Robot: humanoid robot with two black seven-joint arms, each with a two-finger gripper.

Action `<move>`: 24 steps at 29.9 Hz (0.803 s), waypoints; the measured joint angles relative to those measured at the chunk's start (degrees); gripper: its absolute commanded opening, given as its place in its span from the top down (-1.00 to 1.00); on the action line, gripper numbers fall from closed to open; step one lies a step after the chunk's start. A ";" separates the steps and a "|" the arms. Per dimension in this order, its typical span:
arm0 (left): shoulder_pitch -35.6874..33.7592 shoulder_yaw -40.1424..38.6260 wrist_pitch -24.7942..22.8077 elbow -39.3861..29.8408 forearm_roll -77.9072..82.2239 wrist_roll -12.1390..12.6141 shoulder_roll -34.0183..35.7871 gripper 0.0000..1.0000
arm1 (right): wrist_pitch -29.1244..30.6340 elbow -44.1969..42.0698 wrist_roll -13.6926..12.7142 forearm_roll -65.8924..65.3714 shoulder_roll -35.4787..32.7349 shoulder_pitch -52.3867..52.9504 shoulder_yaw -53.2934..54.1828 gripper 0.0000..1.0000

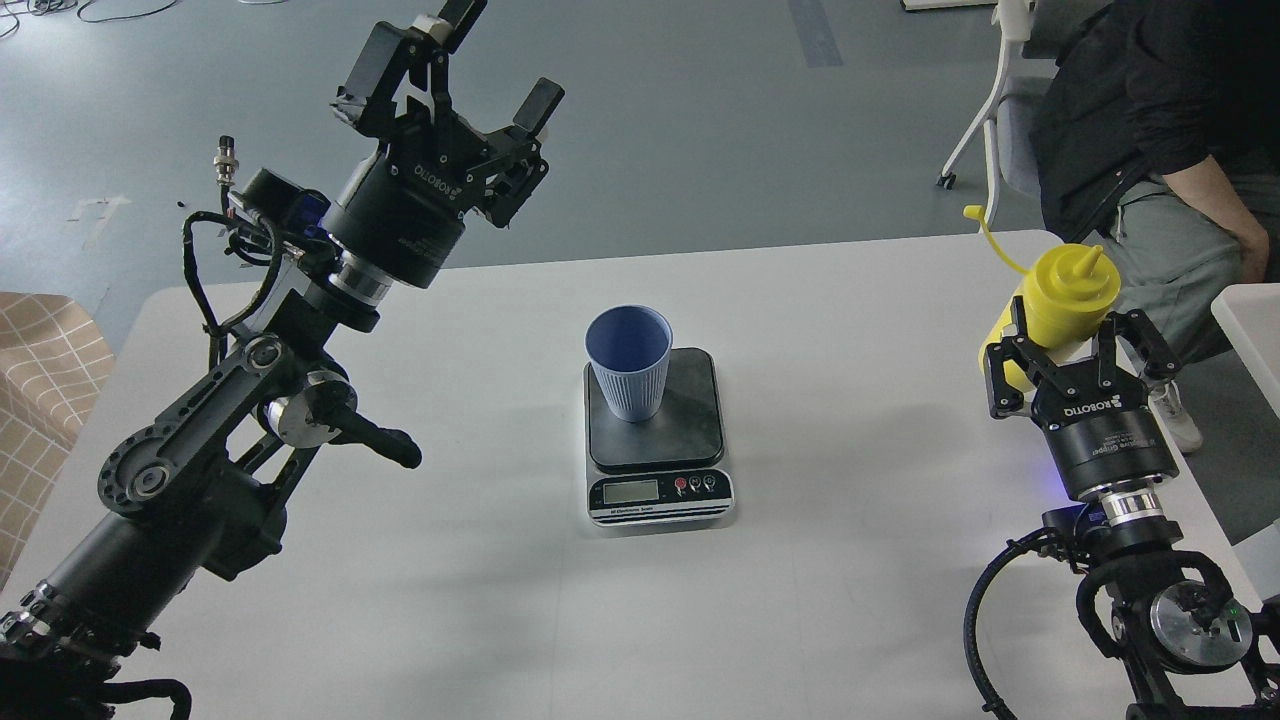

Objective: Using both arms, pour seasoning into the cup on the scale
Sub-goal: 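Raise the bottle and lower it back onto the table, then open the right gripper and release the yellow bottle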

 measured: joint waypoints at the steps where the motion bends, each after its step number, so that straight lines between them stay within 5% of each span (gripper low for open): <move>1: 0.10 0.00 0.00 -0.32 0.00 0.00 0.14 -0.97 | 0.00 -0.22 -0.10 0.45 0.00 -0.21 0.00 0.62; 9: 1.59 0.00 -0.02 -2.17 0.86 0.00 0.39 -0.97 | -0.03 -4.56 -0.37 3.36 0.00 -2.17 -0.03 0.62; 13: 2.36 0.00 -0.02 -2.93 1.50 0.00 0.46 -0.97 | -0.03 -6.09 -0.38 4.78 0.01 -3.42 -0.21 0.42; 19: 2.65 0.00 -0.03 -3.16 1.59 0.00 0.24 -0.97 | -0.03 -6.14 -0.52 5.23 0.00 -5.04 -0.74 -0.63; 21: 2.65 0.00 -0.06 -3.16 1.59 0.00 0.16 -0.97 | -0.03 -5.80 -0.55 5.24 0.00 -5.23 -0.77 -0.86; 24: 2.65 -0.01 -0.08 -3.17 1.59 0.00 0.03 -0.97 | -0.03 -5.37 -0.58 5.28 0.00 -5.87 -0.78 -0.94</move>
